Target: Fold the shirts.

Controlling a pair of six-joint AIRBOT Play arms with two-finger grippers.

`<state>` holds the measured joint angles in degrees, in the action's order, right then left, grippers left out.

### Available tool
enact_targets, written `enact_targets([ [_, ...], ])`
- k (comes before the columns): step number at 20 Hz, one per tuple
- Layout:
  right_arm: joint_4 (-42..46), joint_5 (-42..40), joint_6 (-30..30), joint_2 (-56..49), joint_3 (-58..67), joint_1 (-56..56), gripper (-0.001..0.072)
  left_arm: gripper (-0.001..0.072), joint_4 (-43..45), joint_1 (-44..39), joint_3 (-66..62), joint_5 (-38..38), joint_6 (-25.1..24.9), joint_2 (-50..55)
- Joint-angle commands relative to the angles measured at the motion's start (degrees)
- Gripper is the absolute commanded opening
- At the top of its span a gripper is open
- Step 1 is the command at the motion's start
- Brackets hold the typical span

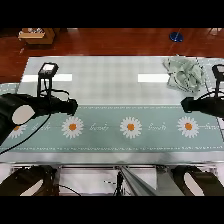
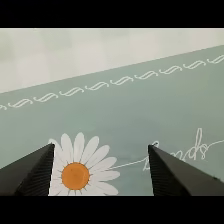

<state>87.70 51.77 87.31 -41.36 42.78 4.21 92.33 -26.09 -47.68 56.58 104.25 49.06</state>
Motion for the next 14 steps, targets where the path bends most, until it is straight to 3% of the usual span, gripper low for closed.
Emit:
enact_targets([
  [1,11.8,-16.5,10.1,-1.6,1.1,0.0,0.0608,0.0711,-0.4,0.0,0.0,-1.1,0.0,0.1],
  [2,15.9,-18.3,13.3,-3.9,2.9,0.0,0.0608,0.0711,-0.4,0.0,0.0,-1.0,0.0,0.1],
  [4,18.4,-18.3,13.9,-11.1,8.5,0.0,0.0608,0.0711,-1.0,0.0,0.0,-0.2,0.0,0.1],
  [11,18.4,-14.4,15.3,-42.2,36.6,1.9,0.0608,0.0711,-1.1,0.0,0.0,-0.2,0.0,0.1],
  [14,16.6,-12.6,18.5,-49.0,43.6,6.6,0.0608,0.0711,-1.1,0.0,0.0,-0.2,0.0,0.1],
])
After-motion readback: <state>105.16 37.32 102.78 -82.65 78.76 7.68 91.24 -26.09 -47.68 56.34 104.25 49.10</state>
